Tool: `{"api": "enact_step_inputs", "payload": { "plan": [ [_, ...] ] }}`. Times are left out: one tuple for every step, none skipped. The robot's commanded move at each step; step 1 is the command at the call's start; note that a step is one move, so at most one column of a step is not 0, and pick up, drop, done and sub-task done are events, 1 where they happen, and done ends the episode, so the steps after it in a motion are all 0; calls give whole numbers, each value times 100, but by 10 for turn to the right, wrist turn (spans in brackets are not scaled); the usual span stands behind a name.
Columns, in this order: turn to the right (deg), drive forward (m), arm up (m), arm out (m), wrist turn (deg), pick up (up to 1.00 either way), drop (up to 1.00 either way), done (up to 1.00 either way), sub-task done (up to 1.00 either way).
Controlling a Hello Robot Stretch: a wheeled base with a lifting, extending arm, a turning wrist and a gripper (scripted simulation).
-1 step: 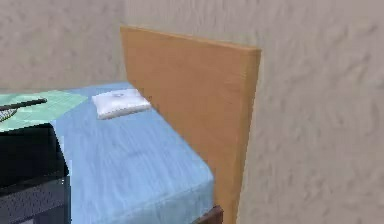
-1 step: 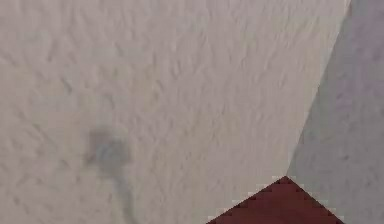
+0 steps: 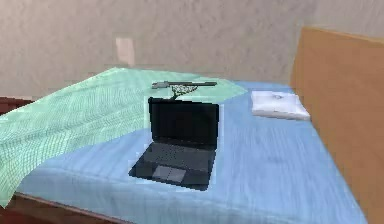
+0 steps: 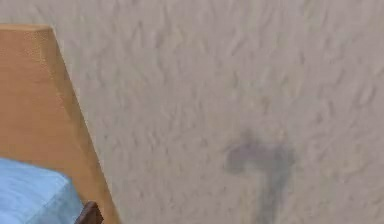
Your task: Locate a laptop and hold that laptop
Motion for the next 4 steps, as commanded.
{"api": "enact_step_inputs", "payload": {
  "plan": [
    [-450, 0, 0, 0, 0, 0, 0, 0, 0],
    [-300, 0, 0, 0, 0, 0, 0, 0, 0],
    [0, 15, 0, 0, 0, 0, 0, 0, 0],
    [-90, 0, 0, 0, 0, 0, 0, 0, 0]
  ]
}}
